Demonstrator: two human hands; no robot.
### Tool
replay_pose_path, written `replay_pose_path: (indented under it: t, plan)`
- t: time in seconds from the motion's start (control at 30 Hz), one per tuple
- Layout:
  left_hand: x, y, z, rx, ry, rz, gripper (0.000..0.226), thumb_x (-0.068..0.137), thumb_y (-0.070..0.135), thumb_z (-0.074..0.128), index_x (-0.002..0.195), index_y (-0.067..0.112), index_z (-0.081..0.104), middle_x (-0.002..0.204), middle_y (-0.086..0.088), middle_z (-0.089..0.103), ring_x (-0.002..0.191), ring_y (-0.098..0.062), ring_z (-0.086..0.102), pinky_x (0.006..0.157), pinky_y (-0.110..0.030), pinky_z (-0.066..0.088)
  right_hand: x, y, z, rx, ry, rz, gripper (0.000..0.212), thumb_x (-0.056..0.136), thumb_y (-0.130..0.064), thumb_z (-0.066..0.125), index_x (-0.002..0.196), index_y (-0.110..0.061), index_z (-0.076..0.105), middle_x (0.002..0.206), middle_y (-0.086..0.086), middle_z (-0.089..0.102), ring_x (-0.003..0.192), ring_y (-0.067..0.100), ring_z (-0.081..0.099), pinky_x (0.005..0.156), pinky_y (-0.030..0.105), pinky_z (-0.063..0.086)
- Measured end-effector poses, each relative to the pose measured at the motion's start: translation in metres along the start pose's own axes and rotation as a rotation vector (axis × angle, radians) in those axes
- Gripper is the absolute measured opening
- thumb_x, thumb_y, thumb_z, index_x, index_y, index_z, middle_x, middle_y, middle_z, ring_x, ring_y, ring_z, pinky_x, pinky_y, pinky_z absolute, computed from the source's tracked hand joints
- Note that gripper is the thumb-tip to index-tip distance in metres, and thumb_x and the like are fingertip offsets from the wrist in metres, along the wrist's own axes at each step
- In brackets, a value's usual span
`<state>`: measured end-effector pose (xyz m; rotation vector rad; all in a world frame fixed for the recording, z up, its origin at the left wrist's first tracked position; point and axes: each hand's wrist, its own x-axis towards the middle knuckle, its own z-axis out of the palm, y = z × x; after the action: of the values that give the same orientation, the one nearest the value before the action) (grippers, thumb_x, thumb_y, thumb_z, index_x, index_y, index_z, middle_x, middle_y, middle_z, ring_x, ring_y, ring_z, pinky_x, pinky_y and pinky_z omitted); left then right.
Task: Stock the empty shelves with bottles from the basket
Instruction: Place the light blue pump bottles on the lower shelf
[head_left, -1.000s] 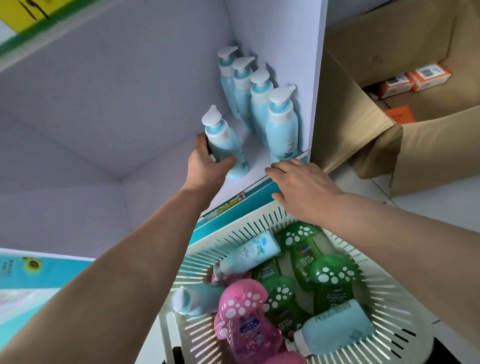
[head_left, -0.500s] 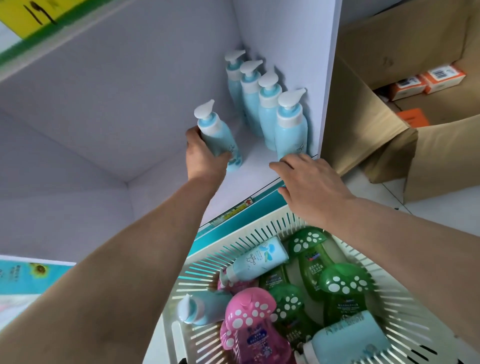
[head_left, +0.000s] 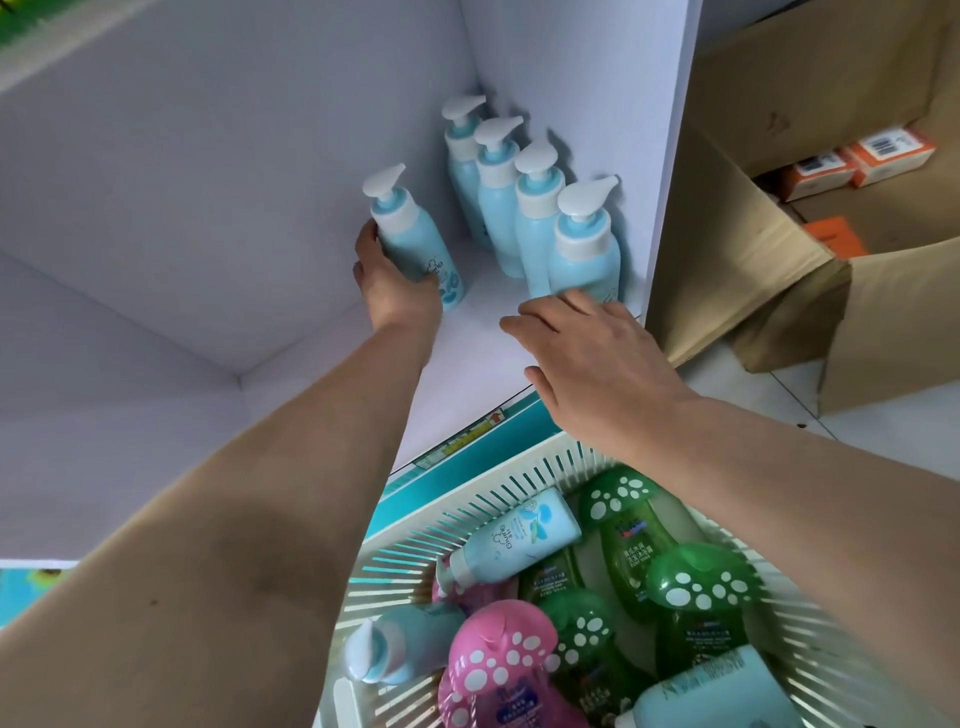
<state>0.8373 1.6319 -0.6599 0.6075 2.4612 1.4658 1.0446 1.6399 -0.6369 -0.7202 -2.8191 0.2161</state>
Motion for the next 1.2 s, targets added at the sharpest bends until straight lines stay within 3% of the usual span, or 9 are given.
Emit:
replay_pose_path:
  t: [0.1,0.2,0.57,1.03,1.2]
  plan:
    - [0.001,-0.005,0.005,-0.017,0.054,-0.075,0.070,0.073,0.007,0.077,0.130,0.015,0.037,0.129,-0.007,0.043,0.107,-0.021,0.052,0.098,-0.038,0.048,0.003,0.001,0.001,-0.023,0.017,0.014,0.044,0.091,-0.015,0.055,0.133,-0.021,0.045,0.129,-0.001,0.051,0.116,0.022,0.045,0.093,0.039,0.041]
    - [0.007,-0.009,0.009,0.019,0.065,-0.024,0.056,0.072,0.008,0.076,0.118,0.012,0.043,0.121,-0.009,0.049,0.104,-0.025,0.055,0.094,-0.042,0.050,0.005,0.002,0.003,-0.036,0.030,0.020,0.044,0.090,-0.014,0.057,0.132,-0.020,0.046,0.127,-0.001,0.052,0.116,0.022,0.046,0.093,0.039,0.042]
    - [0.024,-0.015,0.017,-0.011,0.152,0.008,0.051,0.077,0.006,0.071,0.119,0.012,0.043,0.117,-0.003,0.056,0.105,-0.021,0.057,0.096,-0.036,0.049,0.011,0.000,0.007,-0.045,0.036,0.014,0.038,0.092,-0.016,0.054,0.129,-0.019,0.049,0.128,0.003,0.053,0.116,0.026,0.047,0.093,0.041,0.041]
    - [0.025,-0.024,0.011,-0.077,0.190,-0.039,0.062,0.075,0.004,0.072,0.128,0.018,0.044,0.121,-0.003,0.053,0.105,-0.016,0.058,0.095,-0.035,0.051,0.011,-0.002,0.016,-0.099,0.021,0.020,0.045,0.085,-0.016,0.062,0.128,-0.020,0.050,0.126,0.002,0.054,0.113,0.024,0.049,0.092,0.042,0.043]
    - [0.009,-0.017,0.001,-0.035,0.125,-0.005,0.053,0.080,0.005,0.071,0.125,0.018,0.047,0.121,-0.002,0.053,0.104,-0.013,0.057,0.094,-0.030,0.050,0.008,-0.004,0.017,-0.121,0.000,0.013,0.046,0.085,-0.017,0.063,0.129,-0.020,0.050,0.127,0.002,0.054,0.114,0.025,0.049,0.092,0.042,0.042]
